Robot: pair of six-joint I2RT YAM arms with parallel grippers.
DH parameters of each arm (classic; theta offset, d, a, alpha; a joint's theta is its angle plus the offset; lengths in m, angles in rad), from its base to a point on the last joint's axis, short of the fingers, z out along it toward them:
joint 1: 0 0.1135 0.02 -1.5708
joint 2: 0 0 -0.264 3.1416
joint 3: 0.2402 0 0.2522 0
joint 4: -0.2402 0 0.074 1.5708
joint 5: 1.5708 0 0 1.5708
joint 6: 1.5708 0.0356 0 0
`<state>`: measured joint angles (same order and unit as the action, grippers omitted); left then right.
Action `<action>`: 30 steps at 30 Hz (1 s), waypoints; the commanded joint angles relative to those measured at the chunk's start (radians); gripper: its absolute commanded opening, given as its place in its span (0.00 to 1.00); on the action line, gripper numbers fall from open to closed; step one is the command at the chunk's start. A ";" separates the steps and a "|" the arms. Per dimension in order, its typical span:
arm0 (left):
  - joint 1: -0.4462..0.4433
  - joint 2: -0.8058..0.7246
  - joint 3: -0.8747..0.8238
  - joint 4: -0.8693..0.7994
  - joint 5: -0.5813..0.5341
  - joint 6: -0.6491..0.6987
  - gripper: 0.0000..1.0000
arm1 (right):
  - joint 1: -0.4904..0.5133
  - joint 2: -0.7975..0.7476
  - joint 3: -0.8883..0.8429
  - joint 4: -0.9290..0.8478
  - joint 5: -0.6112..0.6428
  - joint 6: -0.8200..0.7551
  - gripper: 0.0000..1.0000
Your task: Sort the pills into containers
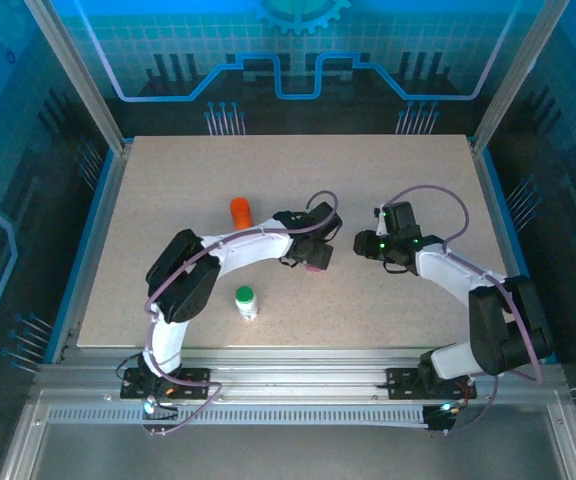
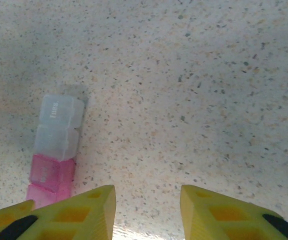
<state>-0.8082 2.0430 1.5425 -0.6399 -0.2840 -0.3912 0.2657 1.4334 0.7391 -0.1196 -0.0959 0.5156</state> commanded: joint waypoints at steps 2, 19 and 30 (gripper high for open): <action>0.000 0.050 0.080 -0.052 -0.002 0.058 0.78 | -0.019 0.012 -0.030 0.056 -0.070 0.020 0.39; 0.037 0.174 0.229 -0.114 0.062 0.130 0.72 | -0.022 0.001 -0.038 0.074 -0.096 0.023 0.40; 0.040 0.205 0.258 -0.126 0.047 0.190 0.64 | -0.035 -0.005 -0.046 0.078 -0.096 0.022 0.40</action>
<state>-0.7692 2.2166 1.7641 -0.7319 -0.2386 -0.2420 0.2493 1.4376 0.7040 -0.0574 -0.1761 0.5339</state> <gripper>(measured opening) 0.645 0.396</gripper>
